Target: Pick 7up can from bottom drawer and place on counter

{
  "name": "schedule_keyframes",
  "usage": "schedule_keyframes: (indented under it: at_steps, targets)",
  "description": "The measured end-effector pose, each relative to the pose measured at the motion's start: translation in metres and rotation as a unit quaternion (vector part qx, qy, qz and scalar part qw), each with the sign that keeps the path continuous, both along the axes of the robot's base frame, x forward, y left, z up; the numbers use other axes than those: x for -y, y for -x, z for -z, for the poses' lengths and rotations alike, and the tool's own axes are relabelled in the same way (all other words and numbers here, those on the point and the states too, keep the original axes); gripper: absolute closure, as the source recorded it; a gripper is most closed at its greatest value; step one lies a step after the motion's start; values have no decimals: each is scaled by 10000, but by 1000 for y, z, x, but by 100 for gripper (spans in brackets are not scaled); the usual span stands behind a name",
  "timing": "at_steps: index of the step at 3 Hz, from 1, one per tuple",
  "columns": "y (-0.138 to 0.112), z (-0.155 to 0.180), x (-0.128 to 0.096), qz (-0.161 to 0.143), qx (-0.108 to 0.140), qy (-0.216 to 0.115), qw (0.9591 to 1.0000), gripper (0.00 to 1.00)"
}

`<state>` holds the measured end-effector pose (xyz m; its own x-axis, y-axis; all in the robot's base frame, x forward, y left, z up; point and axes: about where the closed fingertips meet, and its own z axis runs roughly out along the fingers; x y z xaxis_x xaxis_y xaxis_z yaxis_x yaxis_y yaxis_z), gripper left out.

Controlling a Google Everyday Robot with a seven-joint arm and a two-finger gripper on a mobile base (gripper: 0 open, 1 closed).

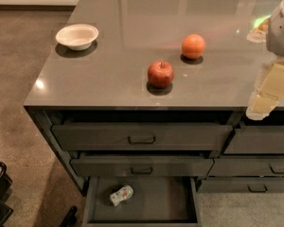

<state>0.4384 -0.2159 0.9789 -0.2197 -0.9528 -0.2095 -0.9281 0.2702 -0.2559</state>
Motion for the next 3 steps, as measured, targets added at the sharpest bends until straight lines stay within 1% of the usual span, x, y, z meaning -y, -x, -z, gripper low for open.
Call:
schedule_keyframes:
  at_steps: [1, 2, 3]
  targets:
    - [0, 0, 0, 0, 0, -1, 10000, 0]
    - [11, 29, -5, 157, -77, -417, 9990, 0]
    - [31, 90, -31, 430, -290, -1361, 9893, 0]
